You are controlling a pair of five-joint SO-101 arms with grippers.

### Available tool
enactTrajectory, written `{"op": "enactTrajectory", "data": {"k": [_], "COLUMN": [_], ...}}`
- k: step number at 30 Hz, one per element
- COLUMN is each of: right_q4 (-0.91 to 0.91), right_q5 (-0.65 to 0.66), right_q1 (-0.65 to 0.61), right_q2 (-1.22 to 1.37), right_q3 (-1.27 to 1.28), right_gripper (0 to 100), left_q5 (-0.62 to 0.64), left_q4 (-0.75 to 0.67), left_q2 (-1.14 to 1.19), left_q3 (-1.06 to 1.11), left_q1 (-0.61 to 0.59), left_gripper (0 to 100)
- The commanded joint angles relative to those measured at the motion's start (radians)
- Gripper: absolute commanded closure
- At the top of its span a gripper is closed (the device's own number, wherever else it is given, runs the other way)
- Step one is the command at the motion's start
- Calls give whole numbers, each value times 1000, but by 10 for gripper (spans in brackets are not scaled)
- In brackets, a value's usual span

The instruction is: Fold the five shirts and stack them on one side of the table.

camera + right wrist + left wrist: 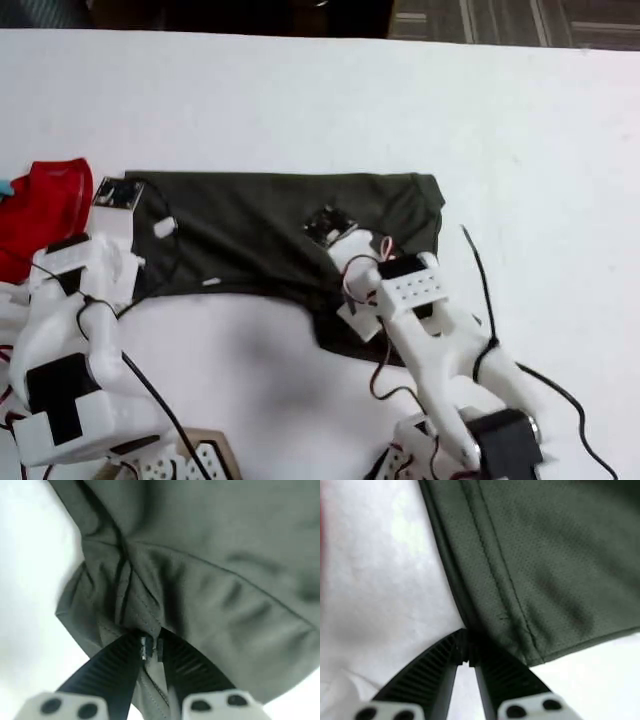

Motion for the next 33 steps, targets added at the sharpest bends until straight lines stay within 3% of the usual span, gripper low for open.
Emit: {"op": "enactTrajectory", "data": {"k": [1,8,18,23,33], "right_q4": [94,205,213,277,217], "right_q5": [14,14,14,75,83], "right_q1": [-1,-61,-107,-170,-199], "right_q2": [-133,-222,-222,-225,-216], "right_q3": [-66,-77,-54,-40,38], "right_gripper": [980,980,980,980,978], "left_q5": [9,9,9,9,9], "left_q4": [-20,-20,-20,-20,-20], "left_q2": [-18,-18,-18,-18,-18], "left_q3": [5,5,5,5,5], "left_q1": [20,20,20,20,20], "left_gripper": [973,973,973,973,973]}}
